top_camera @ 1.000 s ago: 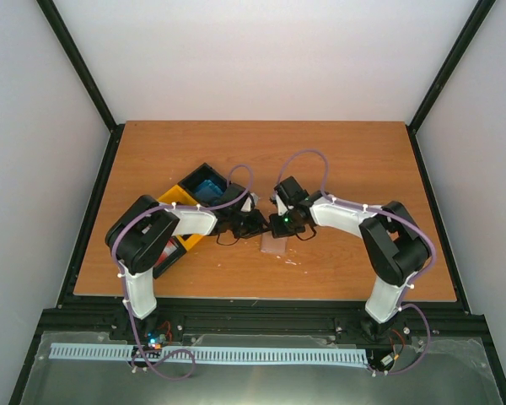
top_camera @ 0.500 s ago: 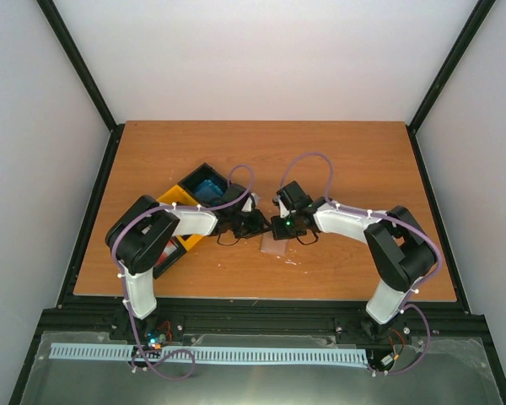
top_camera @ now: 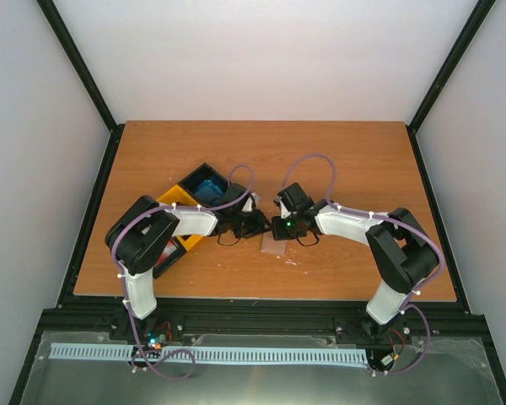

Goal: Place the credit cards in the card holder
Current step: Close the card holder at the center of the board.

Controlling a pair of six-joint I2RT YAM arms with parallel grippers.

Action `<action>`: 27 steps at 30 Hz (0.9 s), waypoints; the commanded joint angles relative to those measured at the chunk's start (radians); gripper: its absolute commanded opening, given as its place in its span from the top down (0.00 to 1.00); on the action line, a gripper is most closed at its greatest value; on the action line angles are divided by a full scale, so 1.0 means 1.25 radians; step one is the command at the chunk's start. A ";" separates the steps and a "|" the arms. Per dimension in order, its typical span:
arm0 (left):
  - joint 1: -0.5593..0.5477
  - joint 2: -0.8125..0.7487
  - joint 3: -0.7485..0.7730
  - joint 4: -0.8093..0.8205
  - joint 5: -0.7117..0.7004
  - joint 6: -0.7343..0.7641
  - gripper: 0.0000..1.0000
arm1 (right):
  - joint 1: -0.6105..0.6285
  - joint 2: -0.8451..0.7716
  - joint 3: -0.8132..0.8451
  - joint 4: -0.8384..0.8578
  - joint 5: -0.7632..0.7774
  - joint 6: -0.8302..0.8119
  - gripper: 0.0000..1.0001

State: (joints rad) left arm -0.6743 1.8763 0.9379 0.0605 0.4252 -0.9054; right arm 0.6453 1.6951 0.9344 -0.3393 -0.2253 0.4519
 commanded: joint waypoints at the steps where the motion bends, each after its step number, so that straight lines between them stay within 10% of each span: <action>1: -0.012 0.014 -0.034 -0.097 -0.021 0.005 0.66 | 0.011 -0.011 -0.016 -0.021 -0.018 0.008 0.93; 27: -0.013 0.013 -0.052 -0.091 -0.010 0.004 0.65 | 0.010 -0.122 -0.018 -0.078 0.113 0.065 0.86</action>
State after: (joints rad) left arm -0.6769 1.8614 0.9142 0.0711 0.4301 -0.9054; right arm 0.6518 1.5551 0.9302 -0.3851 -0.1490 0.4911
